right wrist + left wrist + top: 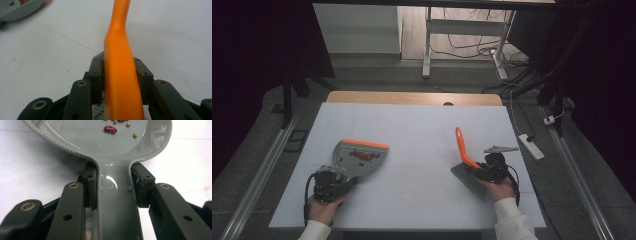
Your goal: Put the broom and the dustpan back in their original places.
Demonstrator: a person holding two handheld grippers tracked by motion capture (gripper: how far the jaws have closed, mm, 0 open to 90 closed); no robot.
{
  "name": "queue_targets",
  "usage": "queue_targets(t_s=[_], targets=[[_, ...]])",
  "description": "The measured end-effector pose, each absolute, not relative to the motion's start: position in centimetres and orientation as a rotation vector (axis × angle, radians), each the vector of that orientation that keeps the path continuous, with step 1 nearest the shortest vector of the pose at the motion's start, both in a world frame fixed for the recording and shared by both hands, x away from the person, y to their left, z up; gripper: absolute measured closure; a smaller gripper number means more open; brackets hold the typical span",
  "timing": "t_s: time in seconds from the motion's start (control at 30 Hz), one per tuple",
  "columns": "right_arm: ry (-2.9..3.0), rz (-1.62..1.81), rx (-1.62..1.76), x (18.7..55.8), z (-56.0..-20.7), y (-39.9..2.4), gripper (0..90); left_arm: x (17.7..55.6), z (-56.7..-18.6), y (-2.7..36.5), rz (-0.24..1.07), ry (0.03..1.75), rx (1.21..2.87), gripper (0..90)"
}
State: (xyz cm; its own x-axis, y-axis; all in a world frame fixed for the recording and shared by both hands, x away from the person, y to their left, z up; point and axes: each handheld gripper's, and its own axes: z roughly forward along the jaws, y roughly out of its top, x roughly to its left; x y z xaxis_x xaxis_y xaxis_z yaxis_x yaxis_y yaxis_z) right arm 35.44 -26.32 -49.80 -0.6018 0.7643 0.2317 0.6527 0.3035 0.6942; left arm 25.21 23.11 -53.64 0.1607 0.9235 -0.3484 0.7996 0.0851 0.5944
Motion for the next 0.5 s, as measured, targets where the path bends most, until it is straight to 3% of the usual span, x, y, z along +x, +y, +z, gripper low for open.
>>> queue_targets(t_s=[0.5], targets=[[2.437,1.122,1.358,36.12,-50.4,-26.61,56.7,25.78,-53.72,22.76,0.205,1.648,1.725,61.0]])
